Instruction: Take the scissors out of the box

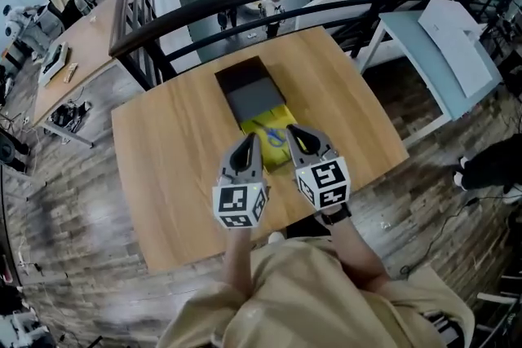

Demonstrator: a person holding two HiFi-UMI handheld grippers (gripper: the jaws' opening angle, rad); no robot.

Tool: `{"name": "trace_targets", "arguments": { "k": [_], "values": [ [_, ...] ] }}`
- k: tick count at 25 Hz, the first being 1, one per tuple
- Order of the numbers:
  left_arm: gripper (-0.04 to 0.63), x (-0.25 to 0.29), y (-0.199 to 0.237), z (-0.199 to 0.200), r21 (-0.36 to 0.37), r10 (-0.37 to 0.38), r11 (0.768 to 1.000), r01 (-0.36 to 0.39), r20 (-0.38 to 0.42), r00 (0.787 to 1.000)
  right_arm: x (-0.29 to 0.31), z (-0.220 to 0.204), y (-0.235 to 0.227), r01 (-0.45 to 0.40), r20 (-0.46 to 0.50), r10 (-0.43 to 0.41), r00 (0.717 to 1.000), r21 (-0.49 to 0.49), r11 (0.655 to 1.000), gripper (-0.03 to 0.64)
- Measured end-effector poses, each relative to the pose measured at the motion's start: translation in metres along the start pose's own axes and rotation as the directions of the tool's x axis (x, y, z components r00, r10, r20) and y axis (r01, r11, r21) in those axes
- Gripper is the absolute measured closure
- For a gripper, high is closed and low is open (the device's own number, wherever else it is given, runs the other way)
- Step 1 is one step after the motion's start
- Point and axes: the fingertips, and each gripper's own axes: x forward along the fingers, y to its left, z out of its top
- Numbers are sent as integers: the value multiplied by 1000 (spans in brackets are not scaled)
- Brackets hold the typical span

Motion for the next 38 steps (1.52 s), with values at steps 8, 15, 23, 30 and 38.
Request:
{"name": "trace_targets", "arguments": {
  "k": [8,15,23,30,38],
  "values": [
    [584,59,31,-25,-38,16,999,-18,-50,999,64,-43,-28,-63,-162,61,985,-5,998,601],
    [584,87,57,-56,-52,17,998,-24,-121,992,104,-82,-33,-118,-284,108,953,-18,993,601],
    [584,107,75,-86,-83,12,996,-24,-151,989,133,-141,-27,-211,-452,191,872,7,977,601],
    [584,115,76,-110,-93,2,995,-20,-189,982,143,-191,-16,-269,-582,224,781,10,963,591],
    [584,120,83,-128,-113,19,993,-45,-219,975,154,-240,-13,-314,-693,224,685,-3,949,476]
  ]
}}
